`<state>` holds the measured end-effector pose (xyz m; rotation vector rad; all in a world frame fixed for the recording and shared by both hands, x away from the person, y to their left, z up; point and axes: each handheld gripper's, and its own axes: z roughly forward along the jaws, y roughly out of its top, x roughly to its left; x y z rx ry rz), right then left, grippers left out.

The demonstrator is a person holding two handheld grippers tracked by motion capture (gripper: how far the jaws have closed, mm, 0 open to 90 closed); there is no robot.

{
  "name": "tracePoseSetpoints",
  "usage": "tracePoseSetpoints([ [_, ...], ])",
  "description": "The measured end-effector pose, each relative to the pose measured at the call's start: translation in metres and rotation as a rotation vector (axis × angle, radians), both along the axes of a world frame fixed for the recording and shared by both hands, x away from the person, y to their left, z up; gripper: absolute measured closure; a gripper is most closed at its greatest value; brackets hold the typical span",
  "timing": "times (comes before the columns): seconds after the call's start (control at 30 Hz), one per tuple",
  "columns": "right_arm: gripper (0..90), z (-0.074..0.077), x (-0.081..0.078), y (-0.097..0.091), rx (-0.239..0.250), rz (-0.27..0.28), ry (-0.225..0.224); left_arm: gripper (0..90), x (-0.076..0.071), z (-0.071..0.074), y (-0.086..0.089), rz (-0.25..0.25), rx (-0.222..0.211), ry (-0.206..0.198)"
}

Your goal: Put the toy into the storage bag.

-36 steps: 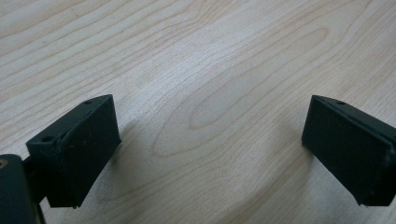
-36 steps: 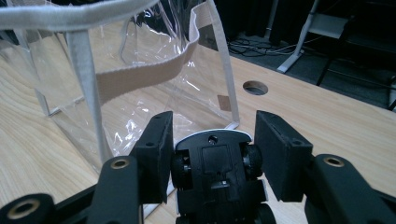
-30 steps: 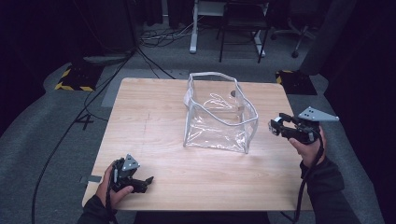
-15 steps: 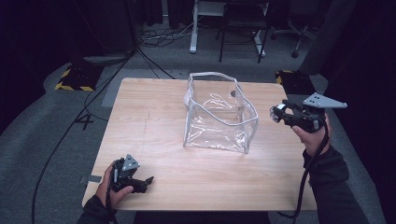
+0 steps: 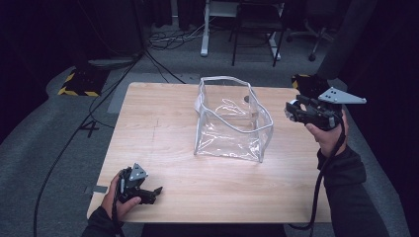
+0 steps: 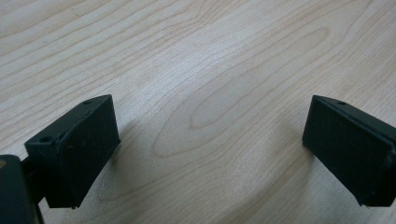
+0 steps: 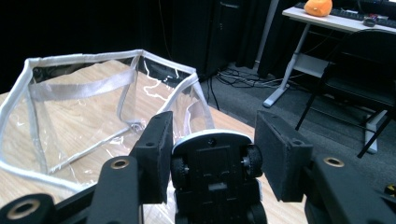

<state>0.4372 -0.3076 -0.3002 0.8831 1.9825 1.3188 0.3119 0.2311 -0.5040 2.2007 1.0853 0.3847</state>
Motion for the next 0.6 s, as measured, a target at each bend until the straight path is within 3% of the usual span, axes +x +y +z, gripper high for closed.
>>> tracePoseSetpoints([
  [0.6,48.6,0.020,0.009,0.011,-0.001,-0.015,-0.025,3.9,0.000,0.000,0.000,0.001,0.001,-0.002],
])
